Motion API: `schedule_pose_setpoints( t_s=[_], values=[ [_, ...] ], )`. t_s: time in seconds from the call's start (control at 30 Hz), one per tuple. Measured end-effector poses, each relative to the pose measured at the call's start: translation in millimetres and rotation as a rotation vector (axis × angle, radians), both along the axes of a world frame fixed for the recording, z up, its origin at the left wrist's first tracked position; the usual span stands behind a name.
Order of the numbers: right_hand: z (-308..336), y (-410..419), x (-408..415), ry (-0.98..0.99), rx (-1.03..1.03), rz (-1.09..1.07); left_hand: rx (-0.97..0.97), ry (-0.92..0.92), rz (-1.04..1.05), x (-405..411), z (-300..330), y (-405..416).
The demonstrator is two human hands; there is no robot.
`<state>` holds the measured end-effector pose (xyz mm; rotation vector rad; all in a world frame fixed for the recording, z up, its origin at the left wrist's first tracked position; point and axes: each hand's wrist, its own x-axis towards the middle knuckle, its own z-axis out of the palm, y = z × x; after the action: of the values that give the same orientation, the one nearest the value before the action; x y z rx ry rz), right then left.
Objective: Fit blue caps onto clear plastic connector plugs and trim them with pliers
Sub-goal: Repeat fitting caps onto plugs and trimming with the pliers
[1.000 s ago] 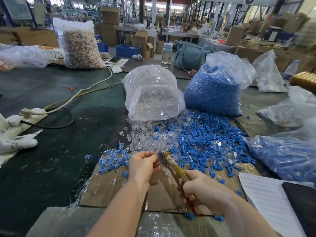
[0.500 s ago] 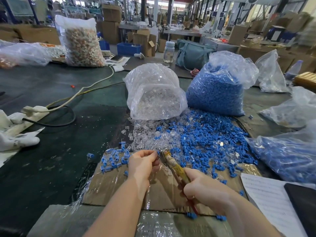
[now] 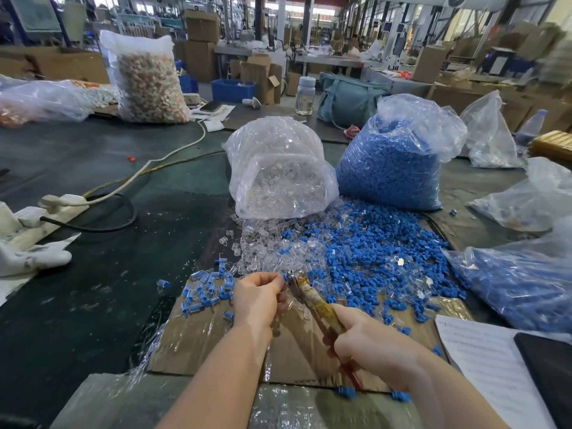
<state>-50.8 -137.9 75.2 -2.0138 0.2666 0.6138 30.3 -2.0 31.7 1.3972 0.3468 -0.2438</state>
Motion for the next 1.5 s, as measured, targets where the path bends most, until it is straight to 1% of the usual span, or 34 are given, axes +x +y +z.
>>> schedule_pose_setpoints(
  t_s=[0.07,0.17,0.23,0.33,0.4,0.57,0.7,0.83,0.93,1.03,1.13,1.2,1.3,1.33,1.37,1.4,1.5],
  values=[
    [0.7,-0.5,-0.8,-0.031,-0.041,0.034,0.02,0.004,-0.019,0.1,0.1,0.5],
    [3.4,-0.5,-1.5,-0.064,-0.008,0.052,0.021,0.014,-0.033,1.1,0.3,0.8],
    [5.2,-0.6,-2.2,-0.07,0.058,0.028,0.016,0.015,-0.037,1.8,0.0,0.7],
    [3.0,-3.3,-3.4,-0.011,0.254,-0.042,-0.002,0.017,-0.04,3.3,0.7,0.6],
    [1.2,-4.8,-4.0,0.0,0.283,-0.05,-0.022,0.023,-0.042,4.5,1.0,1.0],
    [-0.8,-2.9,-5.6,-0.018,0.251,-0.028,0.048,-0.019,-0.078,2.5,-1.7,-1.5],
    [-1.2,-2.9,-5.5,-0.015,0.233,-0.018,0.043,-0.007,-0.069,2.7,-1.2,-1.8],
    [-3.0,0.1,-6.2,-0.086,0.116,0.015,0.043,-0.002,-0.054,1.6,-1.3,-2.2],
    [-5.7,3.2,-6.5,-0.156,0.014,0.008,0.049,0.035,-0.052,0.1,-4.2,-3.3],
    [-5.7,3.7,-6.5,-0.176,-0.009,-0.005,0.043,0.054,-0.051,-0.2,-6.7,-5.2],
    [-7.7,3.7,-7.1,-0.168,0.065,-0.06,0.012,0.049,-0.031,1.0,-7.4,-6.8],
    [-11.7,1.9,-8.1,-0.134,0.157,-0.134,-0.03,0.048,-0.026,1.7,-6.0,-6.7],
    [-12.8,1.4,-9.4,-0.044,0.52,-0.304,-0.131,0.069,-0.001,1.5,-2.6,-5.7],
    [-12.3,1.9,-10.1,-0.044,0.583,-0.334,-0.164,0.079,0.016,1.6,-1.7,-5.2],
    [-12.9,2.4,-10.9,-0.075,0.557,-0.347,-0.191,0.086,0.038,1.8,-0.9,-4.2],
    [-14.1,3.3,-11.8,-0.126,0.478,-0.348,-0.202,0.086,0.065,2.3,-0.5,-2.2],
    [-21.6,-0.2,-9.7,-0.319,0.125,-0.347,-0.117,0.04,0.138,6.0,-3.8,7.6]
  ],
)
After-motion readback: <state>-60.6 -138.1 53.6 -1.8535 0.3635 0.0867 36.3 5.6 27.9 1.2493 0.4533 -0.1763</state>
